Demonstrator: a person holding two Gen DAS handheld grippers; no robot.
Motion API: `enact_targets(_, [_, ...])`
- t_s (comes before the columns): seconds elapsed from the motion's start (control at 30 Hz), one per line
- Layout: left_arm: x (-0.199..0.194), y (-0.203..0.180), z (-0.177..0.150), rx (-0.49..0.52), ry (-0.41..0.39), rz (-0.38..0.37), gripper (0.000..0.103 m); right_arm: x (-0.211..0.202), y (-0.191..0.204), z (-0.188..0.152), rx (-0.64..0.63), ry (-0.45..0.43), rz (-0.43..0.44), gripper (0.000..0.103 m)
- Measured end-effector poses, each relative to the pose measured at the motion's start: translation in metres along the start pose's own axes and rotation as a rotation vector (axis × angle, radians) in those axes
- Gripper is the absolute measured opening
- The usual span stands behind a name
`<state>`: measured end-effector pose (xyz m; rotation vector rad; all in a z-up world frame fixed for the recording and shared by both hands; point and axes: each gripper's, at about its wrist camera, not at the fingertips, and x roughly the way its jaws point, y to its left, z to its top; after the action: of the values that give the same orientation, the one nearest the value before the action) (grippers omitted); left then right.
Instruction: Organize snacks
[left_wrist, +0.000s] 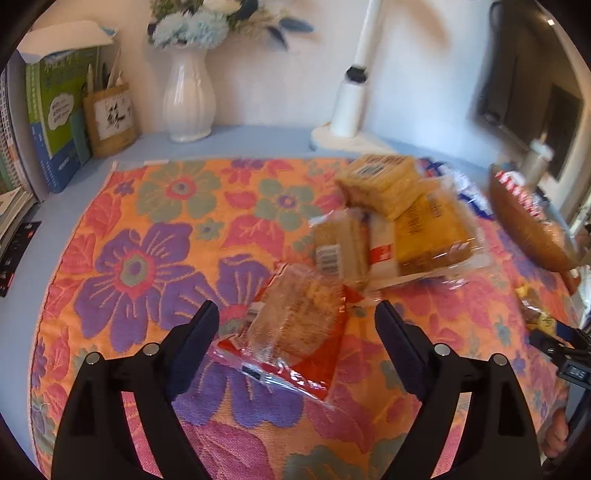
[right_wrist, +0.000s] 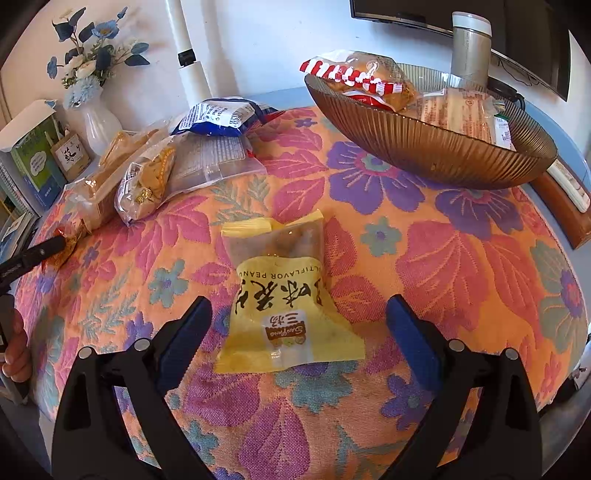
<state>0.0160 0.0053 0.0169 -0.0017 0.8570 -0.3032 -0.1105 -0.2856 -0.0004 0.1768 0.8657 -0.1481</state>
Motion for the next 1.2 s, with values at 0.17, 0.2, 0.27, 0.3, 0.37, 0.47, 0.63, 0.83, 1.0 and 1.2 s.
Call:
enact_targets(0.17, [0.016,-0.009,0.001,0.055,0.091,-0.003,0.085,-0.002,0.005,-0.002,-0.025,-0.004,-0.046,0.086])
enact_targets(0.2, [0.015,-0.008,0.001,0.057,0.093,-0.010,0.085,-0.002,0.004,-0.002,-0.029,-0.004,-0.050,0.081])
enact_targets(0.27, [0.011,-0.003,-0.001,0.035,0.093,-0.045,0.085,-0.004,0.003,-0.002,-0.038,-0.005,-0.055,0.072])
enact_targets(0.3, [0.009,-0.001,-0.002,0.025,0.091,-0.063,0.085,-0.005,0.004,-0.002,-0.046,-0.007,-0.050,0.066])
enact_targets(0.37, [0.006,0.006,-0.004,-0.006,0.089,-0.100,0.083,-0.006,0.006,-0.002,-0.061,-0.013,-0.057,0.064])
enact_targets(0.47, [0.006,0.006,-0.005,-0.022,0.081,-0.060,0.055,-0.009,0.009,-0.004,-0.067,-0.024,-0.046,0.061])
enact_targets(0.63, [-0.012,-0.014,-0.010,0.048,0.033,-0.038,0.050,-0.028,0.001,-0.001,-0.024,-0.049,0.054,0.059])
enact_targets(0.83, [-0.048,-0.044,0.002,0.076,-0.037,-0.099,0.050,-0.054,-0.009,0.010,-0.031,-0.107,0.076,0.055])
enact_targets(1.0, [-0.066,-0.085,0.018,0.158,-0.099,-0.143,0.050,-0.047,-0.020,-0.002,-0.070,-0.035,0.127,0.056])
enact_targets(1.2, [-0.065,-0.114,0.014,0.222,-0.090,-0.181,0.050,-0.043,-0.017,-0.026,-0.140,0.020,0.116,0.065])
